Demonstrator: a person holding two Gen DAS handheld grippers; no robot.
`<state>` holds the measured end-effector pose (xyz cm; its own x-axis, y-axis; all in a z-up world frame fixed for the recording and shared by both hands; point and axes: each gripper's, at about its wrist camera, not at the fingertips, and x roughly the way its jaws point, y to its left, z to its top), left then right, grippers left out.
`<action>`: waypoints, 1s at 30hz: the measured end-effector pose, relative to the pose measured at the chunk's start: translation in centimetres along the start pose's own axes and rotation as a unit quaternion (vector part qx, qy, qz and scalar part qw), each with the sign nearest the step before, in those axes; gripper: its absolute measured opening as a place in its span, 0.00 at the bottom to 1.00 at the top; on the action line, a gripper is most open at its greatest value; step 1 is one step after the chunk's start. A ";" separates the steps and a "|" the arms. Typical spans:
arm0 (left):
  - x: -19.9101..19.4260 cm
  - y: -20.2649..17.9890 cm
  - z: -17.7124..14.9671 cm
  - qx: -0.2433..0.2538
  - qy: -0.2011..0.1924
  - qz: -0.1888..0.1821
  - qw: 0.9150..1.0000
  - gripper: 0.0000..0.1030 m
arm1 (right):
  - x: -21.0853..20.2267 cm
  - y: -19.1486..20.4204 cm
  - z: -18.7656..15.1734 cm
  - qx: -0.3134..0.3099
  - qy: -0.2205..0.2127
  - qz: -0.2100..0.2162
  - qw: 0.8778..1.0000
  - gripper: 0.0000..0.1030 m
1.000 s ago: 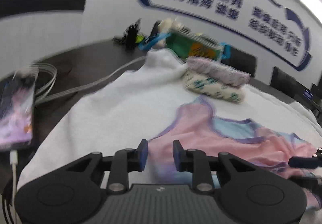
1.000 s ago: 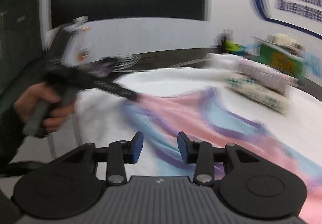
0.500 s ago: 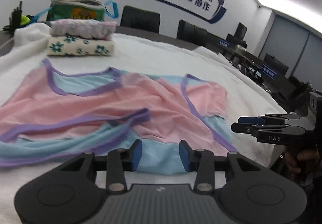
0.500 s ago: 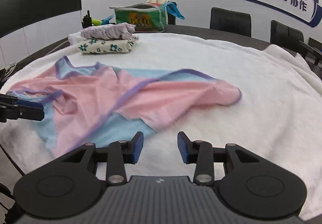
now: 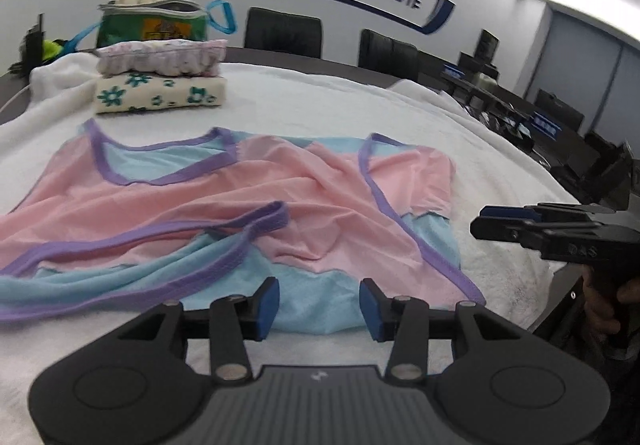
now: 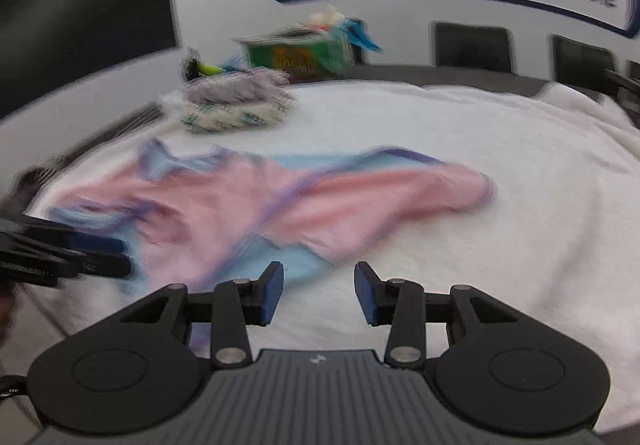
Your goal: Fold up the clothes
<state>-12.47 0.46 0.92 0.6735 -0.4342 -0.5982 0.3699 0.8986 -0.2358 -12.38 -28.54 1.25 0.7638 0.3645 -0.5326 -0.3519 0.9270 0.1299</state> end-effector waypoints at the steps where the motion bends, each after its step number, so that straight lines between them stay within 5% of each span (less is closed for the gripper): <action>1: -0.3 0.3 0.0 -0.004 -0.003 0.004 1.000 0.41 | 0.1 0.6 0.2 -0.013 -0.001 0.018 1.000 0.39; 3: -0.9 1.1 0.0 -0.013 -0.007 0.016 1.000 0.41 | 0.9 1.4 0.6 -0.046 0.002 0.023 0.999 0.40; 5: -1.0 1.1 0.2 -0.016 -0.010 0.020 1.000 0.40 | 2.2 0.0 1.3 -0.046 0.003 -0.028 0.999 0.40; 9: -1.1 -0.9 1.0 0.001 -0.021 -0.002 1.000 0.40 | 5.1 -7.3 3.2 0.069 0.010 -0.111 0.991 0.40; 14: 1.2 -8.6 2.0 0.107 -0.027 -0.087 0.990 0.45 | 7.5 -13.9 4.8 0.158 0.014 -0.129 0.979 0.40; 17: 4.1 -12.1 2.0 0.161 -0.003 -0.082 0.984 0.43 | 8.0 -15.3 5.4 0.182 0.008 -0.082 0.980 0.23; 18: 5.3 -12.3 2.0 0.155 0.014 -0.062 0.986 0.41 | 8.2 -15.6 5.7 0.187 0.013 -0.070 0.980 0.16; 21: 7.2 -11.4 2.3 0.135 0.038 -0.024 0.990 0.03 | 8.7 -15.9 6.7 0.179 0.025 -0.052 0.982 0.02; 25: 5.8 -8.0 3.6 0.078 0.014 -0.024 0.997 0.02 | 7.7 -13.5 10.0 0.114 -0.001 -0.013 0.993 0.02; 30: 4.9 -0.4 5.6 -0.048 -0.017 0.046 0.998 0.05 | 11.8 -9.5 17.0 0.060 -0.012 0.015 0.998 0.02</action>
<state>-5.74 -2.38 2.35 0.7235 -0.3503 -0.5948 0.2432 0.9358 -0.2553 9.17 -31.60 7.99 0.7670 0.3928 -0.5074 -0.3089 0.9191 0.2446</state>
